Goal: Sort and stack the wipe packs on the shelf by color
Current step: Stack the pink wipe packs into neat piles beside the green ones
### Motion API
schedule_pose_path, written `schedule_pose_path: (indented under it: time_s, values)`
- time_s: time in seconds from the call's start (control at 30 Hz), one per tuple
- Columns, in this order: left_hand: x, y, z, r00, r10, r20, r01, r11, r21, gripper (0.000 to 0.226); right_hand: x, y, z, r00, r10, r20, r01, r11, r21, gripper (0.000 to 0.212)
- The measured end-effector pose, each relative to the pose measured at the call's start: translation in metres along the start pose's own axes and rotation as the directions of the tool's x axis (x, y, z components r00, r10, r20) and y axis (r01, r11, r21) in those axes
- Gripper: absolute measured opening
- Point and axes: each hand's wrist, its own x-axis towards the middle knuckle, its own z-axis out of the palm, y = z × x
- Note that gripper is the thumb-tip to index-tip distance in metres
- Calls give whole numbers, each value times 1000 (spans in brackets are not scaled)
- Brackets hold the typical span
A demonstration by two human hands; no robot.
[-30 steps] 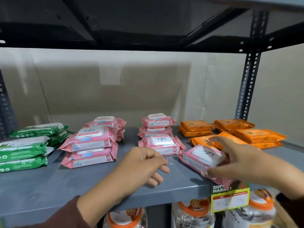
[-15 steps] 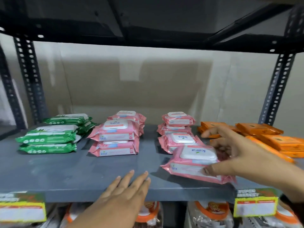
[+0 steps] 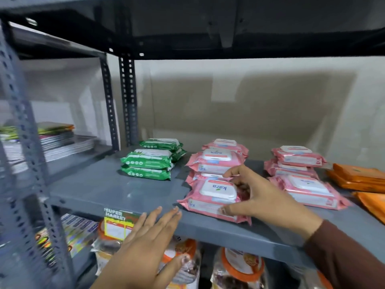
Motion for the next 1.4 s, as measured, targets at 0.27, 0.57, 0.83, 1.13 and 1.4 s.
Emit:
schedule_pose_path:
  time_s: [0.27, 0.57, 0.83, 1.13, 1.4]
  values:
    - [27, 49, 2, 970, 94, -223, -163, 936, -312, 65, -27, 22, -32, 979, -11, -202, 44, 986, 159, 41]
    - [83, 183, -6, 919, 390, 64, -369, 905, -211, 74, -69, 95, -121, 878, 197, -437, -151, 979, 138, 28]
    - [93, 196, -11, 878, 467, -110, -479, 866, -143, 61, -40, 97, -149, 962, 268, -45, -271, 944, -189, 58]
    - [137, 203, -34, 996, 88, -22, -88, 868, -489, 46, -68, 80, -148, 951, 296, -89, -308, 933, -186, 63]
    - [189, 212, -53, 981, 62, 185, -29, 984, -177, 48, -94, 71, -137, 955, 268, -128, -255, 961, 109, 27]
